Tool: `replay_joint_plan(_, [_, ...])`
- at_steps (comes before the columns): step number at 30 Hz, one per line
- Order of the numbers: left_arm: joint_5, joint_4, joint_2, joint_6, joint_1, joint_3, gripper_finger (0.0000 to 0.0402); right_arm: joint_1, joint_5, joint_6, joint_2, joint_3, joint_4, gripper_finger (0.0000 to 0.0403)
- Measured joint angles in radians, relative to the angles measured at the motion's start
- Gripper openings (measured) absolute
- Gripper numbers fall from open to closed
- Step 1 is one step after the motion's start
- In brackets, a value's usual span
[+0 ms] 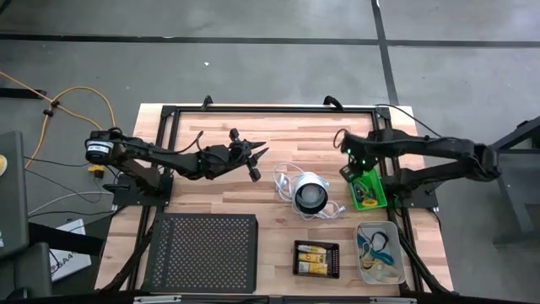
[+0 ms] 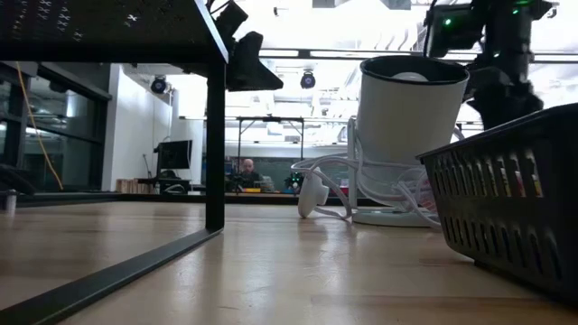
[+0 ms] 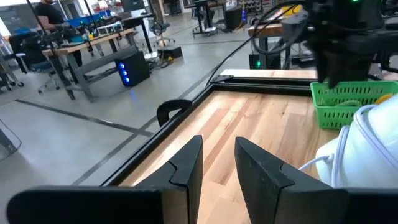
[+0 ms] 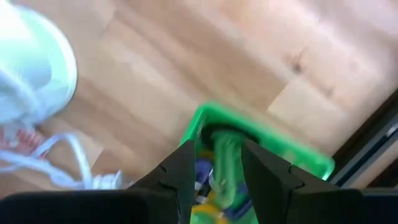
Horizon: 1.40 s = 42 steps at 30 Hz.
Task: Pick & Place Office Desk Supplies
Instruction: Put the gray bin on the shelf
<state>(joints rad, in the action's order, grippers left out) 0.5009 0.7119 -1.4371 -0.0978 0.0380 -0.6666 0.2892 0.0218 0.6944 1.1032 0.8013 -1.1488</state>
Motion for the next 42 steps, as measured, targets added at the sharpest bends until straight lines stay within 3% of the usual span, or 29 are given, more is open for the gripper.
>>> replay_joint_plan(9, [-0.041,-0.098,0.043,0.039,0.006,0.0,0.0088,0.268,-0.005,-0.267,-0.001,0.0,0.184,0.0119])
replay_joint_plan(18, [-0.038,-0.125,0.043,0.07,0.012,0.0,0.0088,0.463,-0.001,-0.405,-0.001,0.0,0.293,0.0119])
replay_joint_plan(42, [-0.037,-0.137,0.043,0.099,0.011,0.0,0.0088,0.505,0.0,-0.406,-0.001,0.0,0.348,0.0119])
